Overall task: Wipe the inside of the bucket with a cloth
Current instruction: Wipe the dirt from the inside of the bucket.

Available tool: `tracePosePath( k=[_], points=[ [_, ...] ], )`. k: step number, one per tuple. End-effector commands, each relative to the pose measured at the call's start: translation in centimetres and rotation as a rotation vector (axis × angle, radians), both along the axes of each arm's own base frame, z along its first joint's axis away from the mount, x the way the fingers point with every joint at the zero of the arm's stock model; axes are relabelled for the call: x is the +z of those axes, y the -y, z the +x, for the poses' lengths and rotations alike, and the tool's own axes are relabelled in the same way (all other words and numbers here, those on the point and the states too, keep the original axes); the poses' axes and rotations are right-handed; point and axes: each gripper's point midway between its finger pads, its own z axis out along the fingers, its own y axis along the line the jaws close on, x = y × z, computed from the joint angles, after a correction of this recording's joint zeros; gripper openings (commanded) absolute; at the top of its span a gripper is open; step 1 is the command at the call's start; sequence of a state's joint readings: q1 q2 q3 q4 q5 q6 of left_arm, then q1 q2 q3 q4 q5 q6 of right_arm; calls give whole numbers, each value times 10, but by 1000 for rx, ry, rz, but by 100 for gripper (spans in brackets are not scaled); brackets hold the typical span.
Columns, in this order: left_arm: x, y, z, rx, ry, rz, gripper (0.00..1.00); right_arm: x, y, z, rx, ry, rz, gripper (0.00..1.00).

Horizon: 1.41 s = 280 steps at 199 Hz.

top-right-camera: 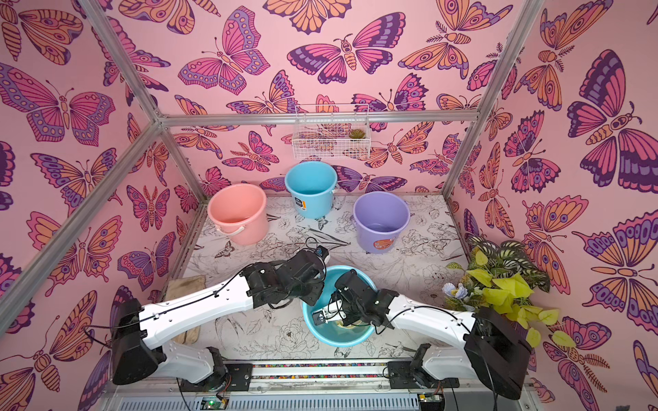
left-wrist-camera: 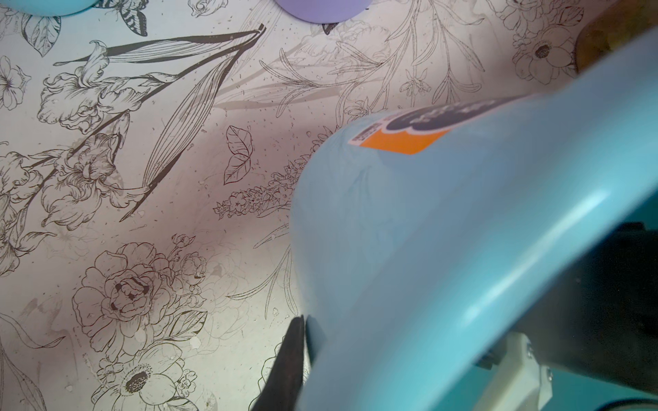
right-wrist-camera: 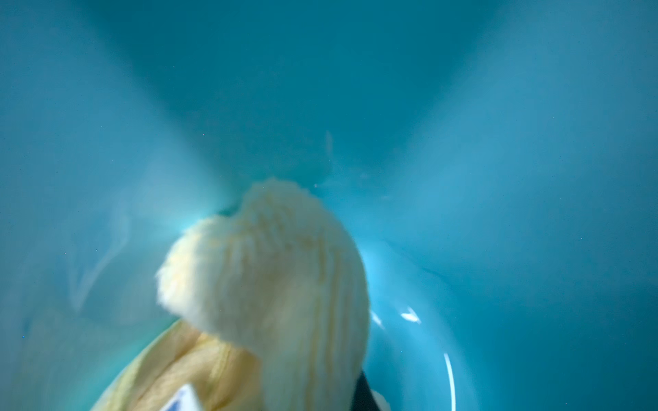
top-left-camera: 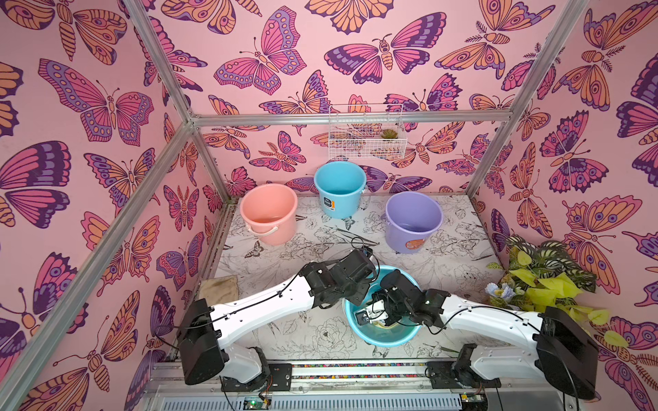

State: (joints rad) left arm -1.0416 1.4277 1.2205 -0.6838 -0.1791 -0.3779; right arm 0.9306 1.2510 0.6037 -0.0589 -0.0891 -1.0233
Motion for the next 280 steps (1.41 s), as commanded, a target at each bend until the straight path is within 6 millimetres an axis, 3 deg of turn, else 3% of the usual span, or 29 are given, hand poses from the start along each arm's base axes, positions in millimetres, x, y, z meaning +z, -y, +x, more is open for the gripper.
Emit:
tracePosePath(
  k=[1, 36, 74, 114, 147, 208, 256, 280],
  points=[
    [10, 13, 5, 13, 10, -72, 0, 31, -33, 13, 0, 80, 221, 0],
    [11, 13, 4, 9, 7, -76, 0, 39, -36, 39, -37, 240, 205, 0],
    [13, 10, 2, 12, 8, -82, 0, 35, -28, 63, -19, 418, 10, 0],
    [12, 6, 2, 22, 12, -81, 0, 45, -19, 75, 41, 567, -166, 0],
    [11, 4, 2, 29, 17, -74, 0, 45, 1, 81, 70, 610, -349, 0],
    [13, 0, 2, 36, 24, -67, 0, 25, 58, 49, 114, 421, -619, 0],
    [15, 3, 4, 30, 27, -61, 0, 5, 81, 17, 104, 222, -665, 0],
    [14, 4, 4, 24, 24, -57, 0, 1, 77, -3, 114, 102, -604, 0]
  ],
)
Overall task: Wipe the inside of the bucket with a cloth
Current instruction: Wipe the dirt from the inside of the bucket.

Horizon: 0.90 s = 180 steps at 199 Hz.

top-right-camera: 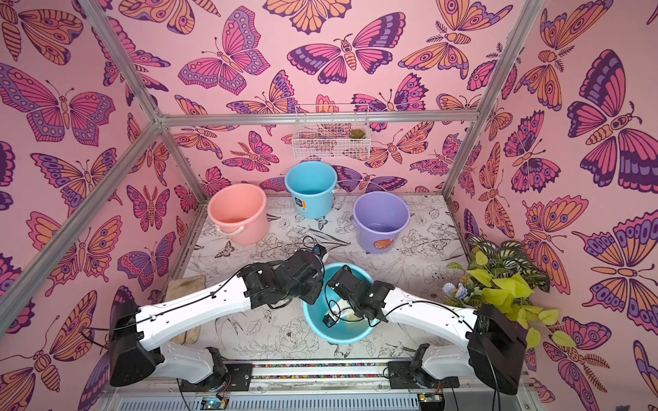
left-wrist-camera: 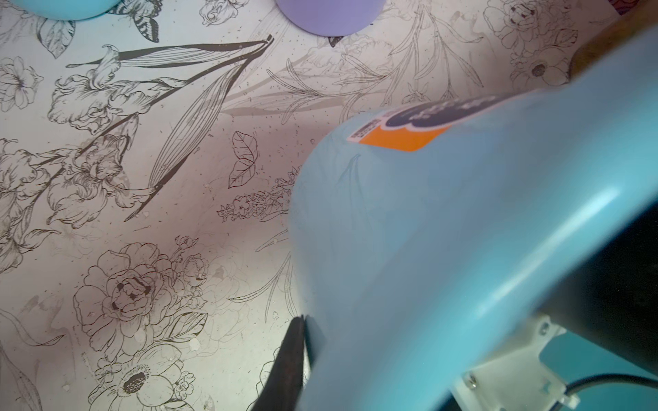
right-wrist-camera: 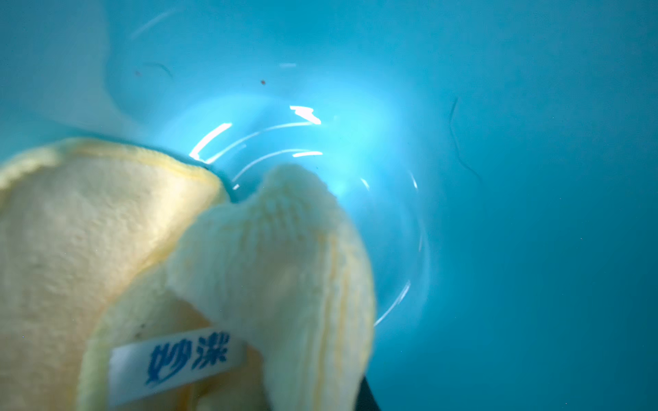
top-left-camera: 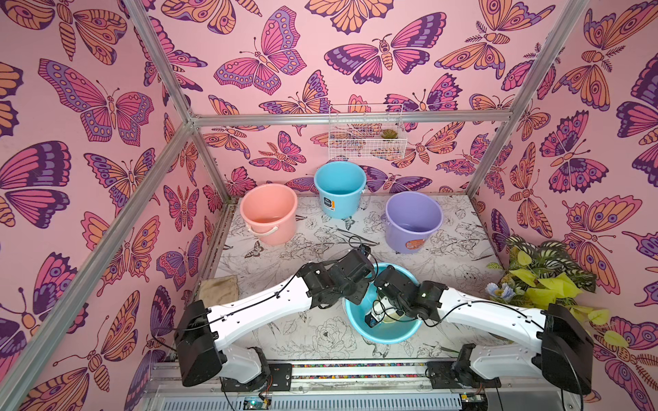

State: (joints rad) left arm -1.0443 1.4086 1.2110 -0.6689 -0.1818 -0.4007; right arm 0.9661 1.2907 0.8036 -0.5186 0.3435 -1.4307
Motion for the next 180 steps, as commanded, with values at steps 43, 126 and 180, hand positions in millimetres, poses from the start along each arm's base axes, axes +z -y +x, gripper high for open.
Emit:
tracePosePath(
  k=[43, 126, 180],
  points=[
    [11, 9, 4, -5, 12, -34, 0, -12, -30, -52, -49, -332, 247, 0],
    [11, 9, 3, -11, 7, -35, 0, 14, -97, -6, -5, -102, 677, 0],
    [10, 10, 3, -15, 4, -37, 0, 31, -107, 30, 78, 156, 611, 0]
  ],
)
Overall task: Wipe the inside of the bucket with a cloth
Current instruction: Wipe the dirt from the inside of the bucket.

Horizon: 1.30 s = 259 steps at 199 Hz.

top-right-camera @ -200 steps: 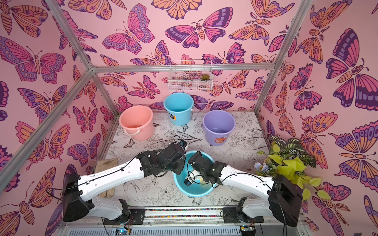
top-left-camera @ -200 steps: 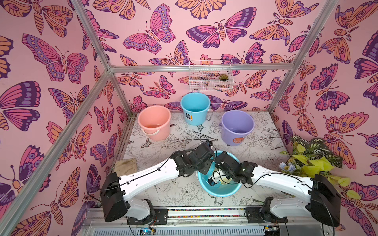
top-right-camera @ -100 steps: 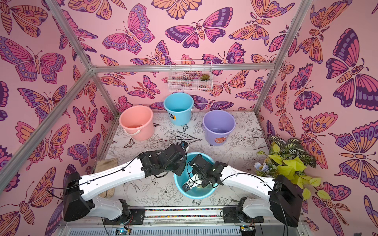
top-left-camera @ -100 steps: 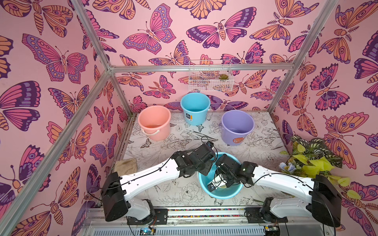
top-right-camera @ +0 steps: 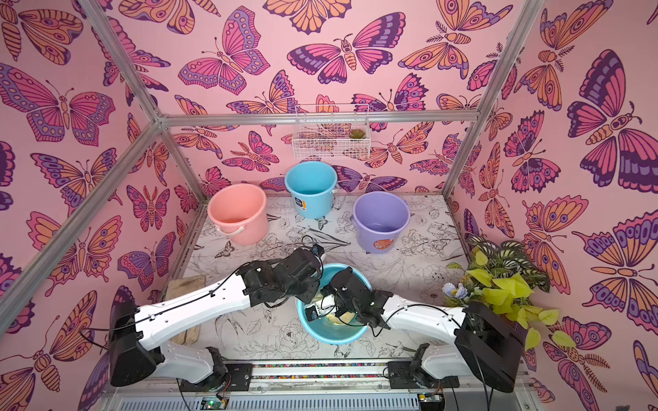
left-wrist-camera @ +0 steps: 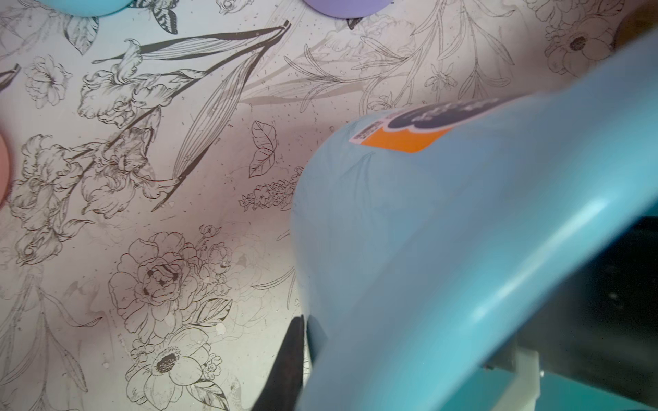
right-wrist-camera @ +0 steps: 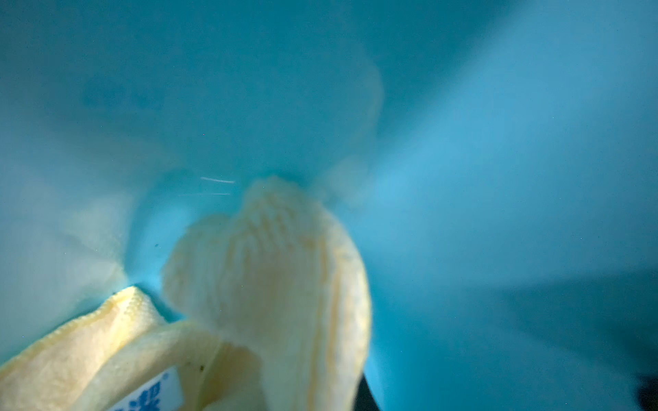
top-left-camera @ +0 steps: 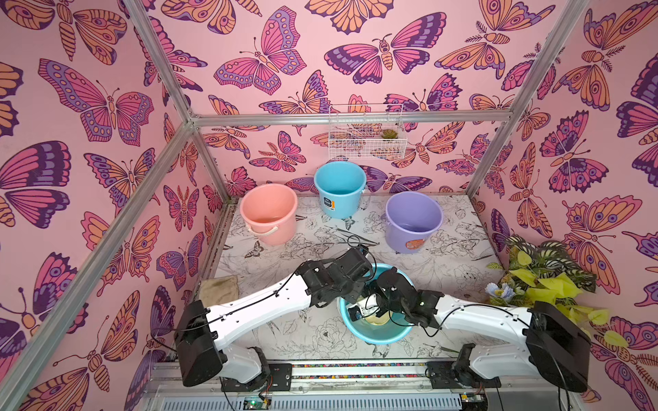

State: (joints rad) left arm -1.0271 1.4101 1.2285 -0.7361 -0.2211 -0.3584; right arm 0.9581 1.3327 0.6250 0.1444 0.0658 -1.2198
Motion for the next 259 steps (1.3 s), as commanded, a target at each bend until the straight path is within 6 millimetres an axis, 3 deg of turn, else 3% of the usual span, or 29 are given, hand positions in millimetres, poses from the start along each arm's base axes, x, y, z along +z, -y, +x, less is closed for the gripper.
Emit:
tracePosePath(
  k=[1, 27, 51, 125, 164, 226, 259],
  points=[
    [12, 26, -2, -20, -15, -116, 0, 20, -17, 22, 13, 181, 16, 0],
    [13, 25, -3, -17, -11, -119, 0, 20, -10, 40, -13, 298, -97, 0],
    [14, 22, -3, -16, -4, -117, 0, 18, 1, 44, -2, 337, -214, 0],
    [11, 22, -4, -20, -8, -111, 0, 11, 46, 35, 0, 308, -479, 0],
    [11, 23, -4, -20, -9, -112, 0, -9, 70, 27, -29, 198, -568, 0],
    [11, 21, -3, -11, -6, -112, 0, -29, 96, -21, -17, -148, -650, 0],
    [12, 23, -3, -12, -8, -113, 0, -28, 89, -50, 24, -334, -577, 0]
  ],
)
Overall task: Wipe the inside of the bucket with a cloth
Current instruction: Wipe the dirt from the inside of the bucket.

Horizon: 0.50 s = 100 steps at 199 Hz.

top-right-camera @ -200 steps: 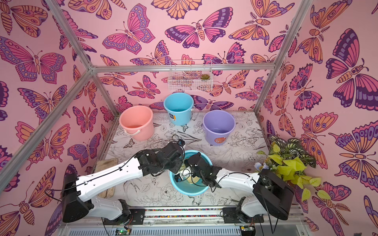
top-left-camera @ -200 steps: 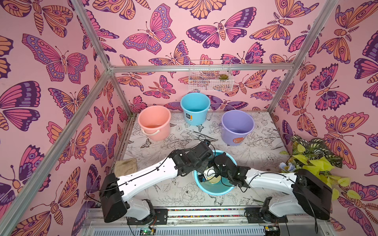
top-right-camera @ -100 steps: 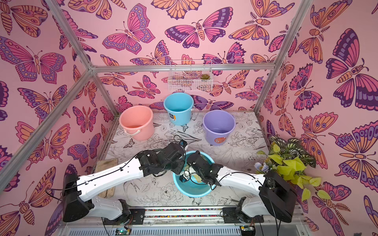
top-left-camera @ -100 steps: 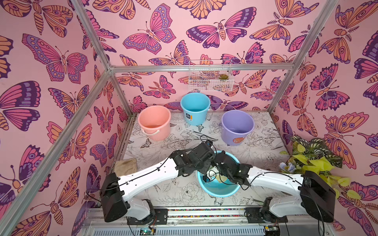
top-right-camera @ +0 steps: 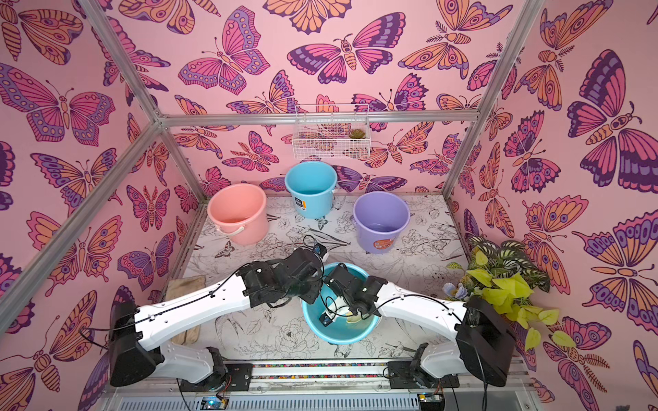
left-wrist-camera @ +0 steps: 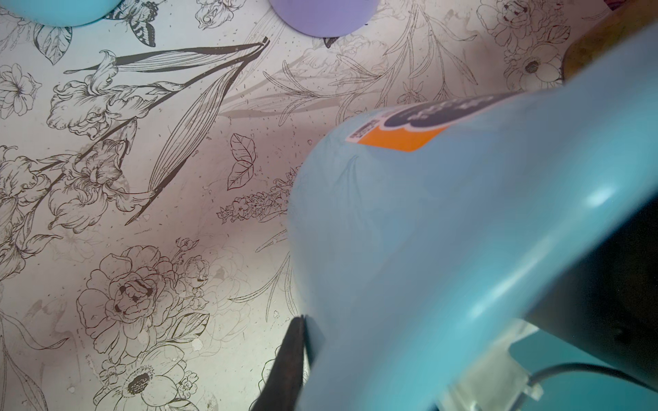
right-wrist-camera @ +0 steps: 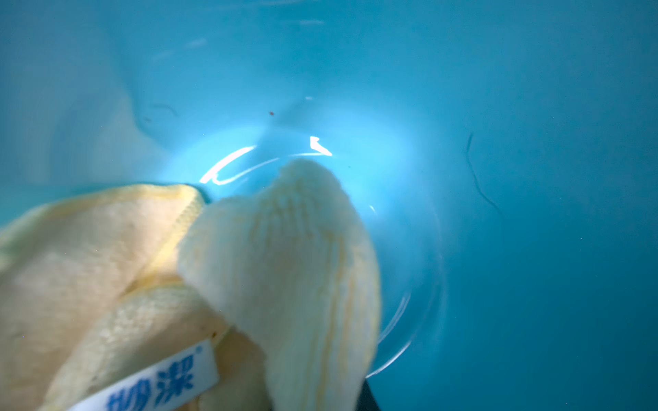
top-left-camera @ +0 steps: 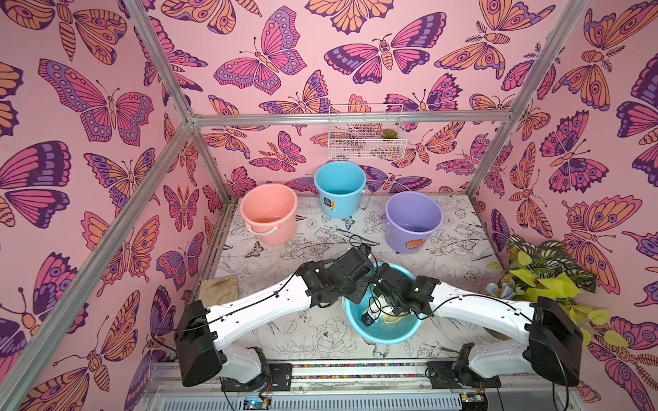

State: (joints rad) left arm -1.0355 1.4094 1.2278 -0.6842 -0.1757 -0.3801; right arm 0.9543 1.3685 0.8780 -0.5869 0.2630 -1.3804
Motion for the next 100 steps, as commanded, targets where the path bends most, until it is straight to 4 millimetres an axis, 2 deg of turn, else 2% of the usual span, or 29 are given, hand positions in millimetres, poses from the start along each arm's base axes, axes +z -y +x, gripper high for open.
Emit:
tracePosePath(
  k=[1, 43, 82, 100],
  points=[
    [6, 8, 1, 5, 5, -39, 0, -9, 9, -37, -45, -231, 11, 0],
    [6, 8, 0, 1, 0, -43, 0, -7, -26, -46, -34, -340, 250, 0],
    [5, 8, -1, 4, -5, -45, 0, 2, -65, -32, 5, -294, 495, 0],
    [5, 8, -1, 2, -6, -45, 0, 9, -80, -19, 36, -206, 598, 0]
  ],
)
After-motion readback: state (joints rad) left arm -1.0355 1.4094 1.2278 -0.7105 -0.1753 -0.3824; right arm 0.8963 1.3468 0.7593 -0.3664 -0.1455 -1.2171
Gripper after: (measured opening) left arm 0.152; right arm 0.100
